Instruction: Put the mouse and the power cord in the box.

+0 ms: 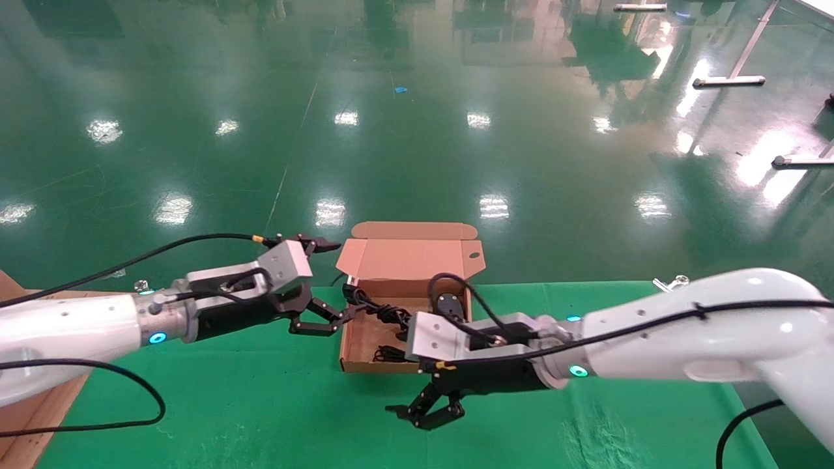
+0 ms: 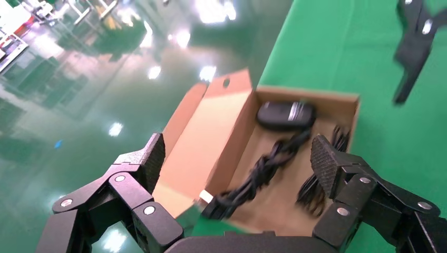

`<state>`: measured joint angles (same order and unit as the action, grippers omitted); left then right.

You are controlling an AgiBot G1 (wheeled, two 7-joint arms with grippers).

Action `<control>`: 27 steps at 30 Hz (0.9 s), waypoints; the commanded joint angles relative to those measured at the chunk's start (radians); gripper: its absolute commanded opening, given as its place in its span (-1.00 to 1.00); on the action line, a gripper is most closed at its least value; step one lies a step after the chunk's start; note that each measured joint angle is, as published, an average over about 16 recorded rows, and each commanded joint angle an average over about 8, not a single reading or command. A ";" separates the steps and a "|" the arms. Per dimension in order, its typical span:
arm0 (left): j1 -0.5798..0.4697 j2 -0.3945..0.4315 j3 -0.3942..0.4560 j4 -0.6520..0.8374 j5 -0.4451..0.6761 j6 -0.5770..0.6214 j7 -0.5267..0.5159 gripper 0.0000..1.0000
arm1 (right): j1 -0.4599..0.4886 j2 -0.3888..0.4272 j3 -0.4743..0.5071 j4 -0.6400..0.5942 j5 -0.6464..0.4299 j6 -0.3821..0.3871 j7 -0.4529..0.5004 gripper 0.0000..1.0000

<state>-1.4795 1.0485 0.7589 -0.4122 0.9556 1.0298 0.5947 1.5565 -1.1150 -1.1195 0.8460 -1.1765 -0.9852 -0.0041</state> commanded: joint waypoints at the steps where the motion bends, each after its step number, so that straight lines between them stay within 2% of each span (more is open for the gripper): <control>1: 0.020 -0.021 -0.023 -0.042 -0.011 0.023 -0.038 1.00 | -0.024 0.025 0.042 0.022 0.022 -0.026 0.010 1.00; 27: 0.277 -0.299 -0.328 -0.596 -0.154 0.319 -0.535 1.00 | -0.340 0.356 0.593 0.309 0.315 -0.361 0.135 1.00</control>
<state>-1.2024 0.7493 0.4310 -1.0087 0.8017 1.3485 0.0595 1.2158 -0.7590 -0.5259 1.1557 -0.8614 -1.3460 0.1314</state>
